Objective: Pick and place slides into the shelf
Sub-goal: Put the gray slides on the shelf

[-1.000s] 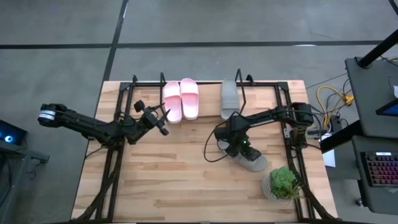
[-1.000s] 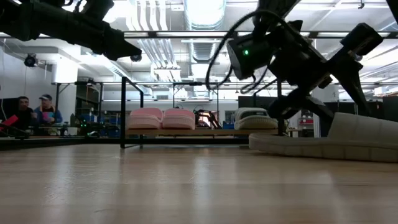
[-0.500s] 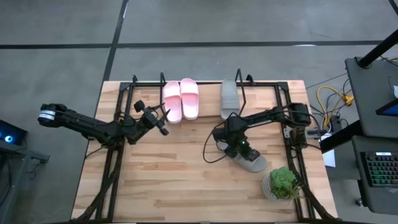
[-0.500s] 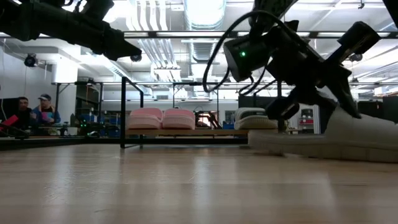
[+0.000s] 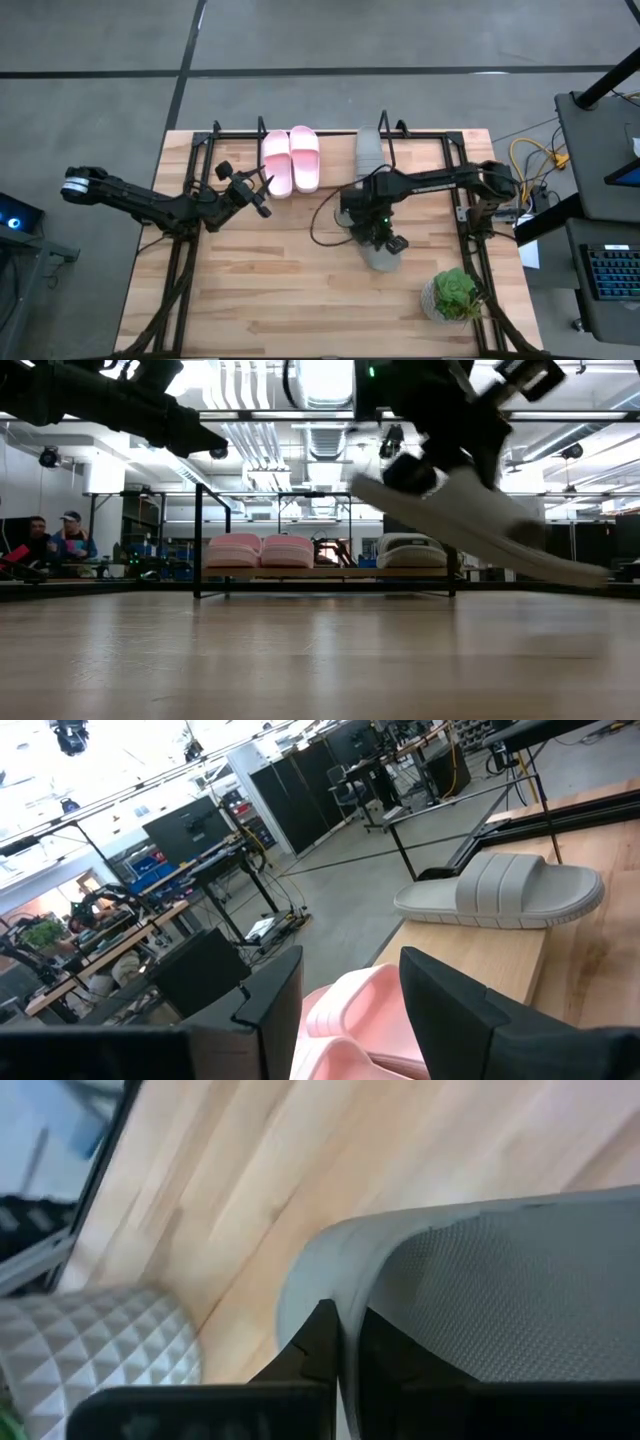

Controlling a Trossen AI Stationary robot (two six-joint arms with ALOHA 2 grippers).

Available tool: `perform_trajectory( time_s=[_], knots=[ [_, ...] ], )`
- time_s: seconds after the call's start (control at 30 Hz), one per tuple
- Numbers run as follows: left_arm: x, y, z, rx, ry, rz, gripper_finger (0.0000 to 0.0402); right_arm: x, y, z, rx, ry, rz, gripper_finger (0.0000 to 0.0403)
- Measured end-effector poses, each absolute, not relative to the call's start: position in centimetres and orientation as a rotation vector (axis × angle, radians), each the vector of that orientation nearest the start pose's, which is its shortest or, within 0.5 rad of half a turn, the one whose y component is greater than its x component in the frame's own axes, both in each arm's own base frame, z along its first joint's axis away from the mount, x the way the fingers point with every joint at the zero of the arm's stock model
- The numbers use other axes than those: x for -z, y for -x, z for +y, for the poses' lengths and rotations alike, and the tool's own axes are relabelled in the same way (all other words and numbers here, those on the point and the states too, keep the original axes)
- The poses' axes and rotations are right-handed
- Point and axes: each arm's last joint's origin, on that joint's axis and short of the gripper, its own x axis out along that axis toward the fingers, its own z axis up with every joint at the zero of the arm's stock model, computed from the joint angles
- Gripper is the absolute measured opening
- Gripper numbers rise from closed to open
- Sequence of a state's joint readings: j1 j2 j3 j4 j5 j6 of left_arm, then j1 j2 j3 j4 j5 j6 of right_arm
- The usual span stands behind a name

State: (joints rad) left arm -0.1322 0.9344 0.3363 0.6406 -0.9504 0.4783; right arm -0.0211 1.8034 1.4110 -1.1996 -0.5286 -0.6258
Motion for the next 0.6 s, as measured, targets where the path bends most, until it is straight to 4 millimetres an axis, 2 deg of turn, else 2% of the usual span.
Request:
perform_trajectory(
  time_s=[0.13, 0.27, 0.5, 0.6],
  knots=[
    [-23.1, -18.5, -0.1, -0.810, -0.429, 0.159, 0.0153, -25.8, -33.4, -0.7, -0.778, 0.106, 1.169, 0.0009],
    [-23.0, -18.5, -0.1, -0.810, -0.431, 0.162, 0.0153, -28.1, -34.2, -3.3, -0.657, 0.124, 1.002, 0.0009],
    [-22.8, -18.5, -0.1, -0.805, -0.450, 0.184, 0.0153, -30.9, -35.3, -9.2, -0.360, -0.077, 0.873, 0.0009],
    [-22.5, -18.5, -0.1, -0.799, -0.468, 0.214, 0.0153, -31.8, -35.3, -11.1, -0.265, -0.179, 0.846, 0.0009]
  ],
)
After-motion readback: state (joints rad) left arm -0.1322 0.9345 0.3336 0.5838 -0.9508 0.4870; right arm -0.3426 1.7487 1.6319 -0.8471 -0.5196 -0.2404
